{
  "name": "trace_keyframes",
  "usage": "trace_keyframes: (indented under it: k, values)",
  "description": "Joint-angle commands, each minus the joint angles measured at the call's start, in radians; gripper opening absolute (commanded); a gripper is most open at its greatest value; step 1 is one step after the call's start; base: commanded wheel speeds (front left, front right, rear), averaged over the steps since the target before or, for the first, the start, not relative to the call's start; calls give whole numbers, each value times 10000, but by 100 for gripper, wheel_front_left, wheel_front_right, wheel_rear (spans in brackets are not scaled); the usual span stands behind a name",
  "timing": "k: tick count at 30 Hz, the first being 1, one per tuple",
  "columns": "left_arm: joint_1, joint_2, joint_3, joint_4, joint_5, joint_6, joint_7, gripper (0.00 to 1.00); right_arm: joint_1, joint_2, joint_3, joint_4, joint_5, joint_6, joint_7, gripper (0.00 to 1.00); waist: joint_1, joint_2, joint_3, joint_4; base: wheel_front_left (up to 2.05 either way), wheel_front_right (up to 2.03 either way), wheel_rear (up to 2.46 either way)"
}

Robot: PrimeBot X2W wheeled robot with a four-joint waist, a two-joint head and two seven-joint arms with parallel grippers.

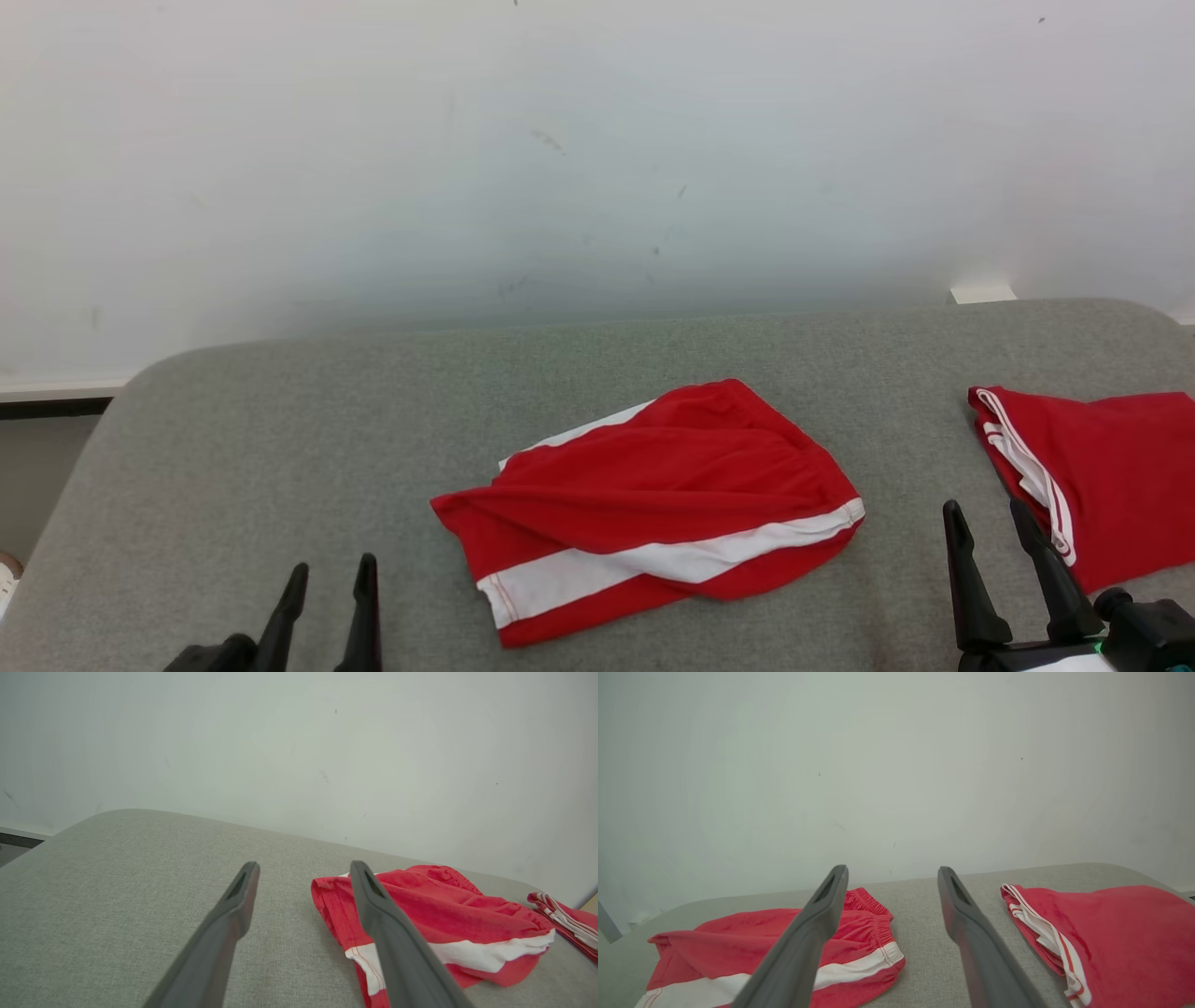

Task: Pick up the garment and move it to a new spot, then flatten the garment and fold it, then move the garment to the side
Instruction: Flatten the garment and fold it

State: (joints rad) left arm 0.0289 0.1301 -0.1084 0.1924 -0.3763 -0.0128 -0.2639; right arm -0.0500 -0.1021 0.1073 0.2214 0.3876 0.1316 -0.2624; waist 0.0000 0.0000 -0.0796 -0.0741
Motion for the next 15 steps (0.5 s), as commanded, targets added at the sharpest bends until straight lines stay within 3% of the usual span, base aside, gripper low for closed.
trace_keyframes:
  k: [1, 15]
  values:
    - [72, -29, 61, 52, 130, -52, 3, 100, 152, -41, -30, -58, -79, -22, -20, 100, 0, 0, -8, -8, 0, 0, 0]
    - [-255, -523, 626, 412, 906, -656, 2, 100, 193, -36, 56, 86, -118, -22, -23, 100, 0, 0, 46, -18, 0, 0, 0]
